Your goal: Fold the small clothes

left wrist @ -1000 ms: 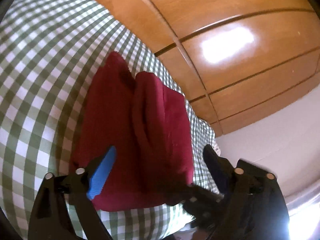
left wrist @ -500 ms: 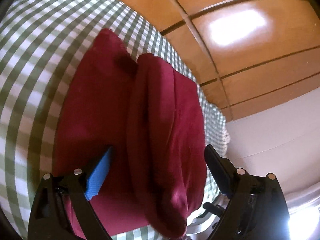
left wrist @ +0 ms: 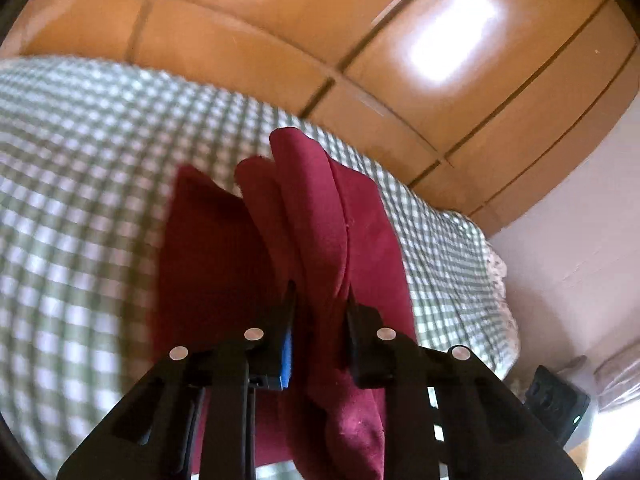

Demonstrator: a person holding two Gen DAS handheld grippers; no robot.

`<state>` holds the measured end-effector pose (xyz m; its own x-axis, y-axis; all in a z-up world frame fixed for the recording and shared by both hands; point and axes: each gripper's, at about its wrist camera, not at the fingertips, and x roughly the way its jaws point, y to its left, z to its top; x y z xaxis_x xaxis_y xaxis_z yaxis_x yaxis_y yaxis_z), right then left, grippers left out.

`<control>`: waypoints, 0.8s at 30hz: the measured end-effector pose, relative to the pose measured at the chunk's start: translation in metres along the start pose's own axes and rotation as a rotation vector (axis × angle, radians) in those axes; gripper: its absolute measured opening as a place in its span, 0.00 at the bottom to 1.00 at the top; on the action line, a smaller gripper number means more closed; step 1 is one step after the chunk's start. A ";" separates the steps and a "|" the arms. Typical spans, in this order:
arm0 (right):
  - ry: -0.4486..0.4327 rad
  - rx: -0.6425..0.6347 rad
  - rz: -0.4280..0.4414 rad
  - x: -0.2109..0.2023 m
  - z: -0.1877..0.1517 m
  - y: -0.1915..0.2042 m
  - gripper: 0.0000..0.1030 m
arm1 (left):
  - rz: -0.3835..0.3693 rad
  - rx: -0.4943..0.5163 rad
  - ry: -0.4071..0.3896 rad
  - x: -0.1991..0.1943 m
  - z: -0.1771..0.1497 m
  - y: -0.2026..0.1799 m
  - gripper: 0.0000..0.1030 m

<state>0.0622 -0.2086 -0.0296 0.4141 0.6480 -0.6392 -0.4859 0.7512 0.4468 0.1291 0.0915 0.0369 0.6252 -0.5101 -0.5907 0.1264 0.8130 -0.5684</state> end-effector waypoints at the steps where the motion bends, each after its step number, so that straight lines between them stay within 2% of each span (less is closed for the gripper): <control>1: 0.010 -0.005 0.013 0.007 0.000 0.005 0.46 | 0.047 0.018 -0.011 -0.006 -0.003 0.007 0.19; 6: 0.100 -0.067 0.011 0.057 0.000 0.029 0.46 | 0.225 -0.031 0.054 0.011 -0.015 0.050 0.21; 7: 0.105 -0.074 0.002 0.059 0.000 0.031 0.46 | 0.245 -0.052 0.062 0.017 -0.015 0.060 0.29; 8: 0.106 -0.079 -0.003 0.058 0.000 0.033 0.46 | 0.269 -0.081 0.056 0.015 -0.016 0.067 0.43; 10: 0.117 -0.086 0.009 0.050 -0.001 0.029 0.49 | 0.315 -0.125 0.006 0.002 -0.018 0.072 0.64; 11: 0.119 -0.079 0.031 0.043 0.001 0.026 0.51 | 0.328 -0.142 -0.044 -0.010 -0.015 0.072 0.66; 14: 0.066 -0.044 0.069 0.022 0.016 0.017 0.56 | 0.263 -0.140 -0.122 -0.031 -0.008 0.065 0.66; 16: 0.003 0.010 0.073 0.010 0.036 0.005 0.57 | 0.240 -0.085 -0.176 -0.039 -0.006 0.047 0.66; 18: -0.035 0.051 0.057 0.009 0.059 -0.006 0.57 | 0.226 0.021 -0.202 -0.038 -0.009 0.024 0.66; 21: -0.059 0.094 0.001 0.021 0.090 -0.017 0.53 | 0.232 0.161 -0.161 -0.015 -0.015 -0.005 0.67; 24: -0.043 0.141 -0.001 0.053 0.121 -0.021 0.53 | 0.265 0.208 -0.077 0.013 -0.028 -0.003 0.67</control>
<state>0.1875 -0.1747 0.0036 0.4485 0.6501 -0.6133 -0.3740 0.7598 0.5318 0.1148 0.0744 0.0152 0.7126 -0.2578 -0.6525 0.1013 0.9581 -0.2678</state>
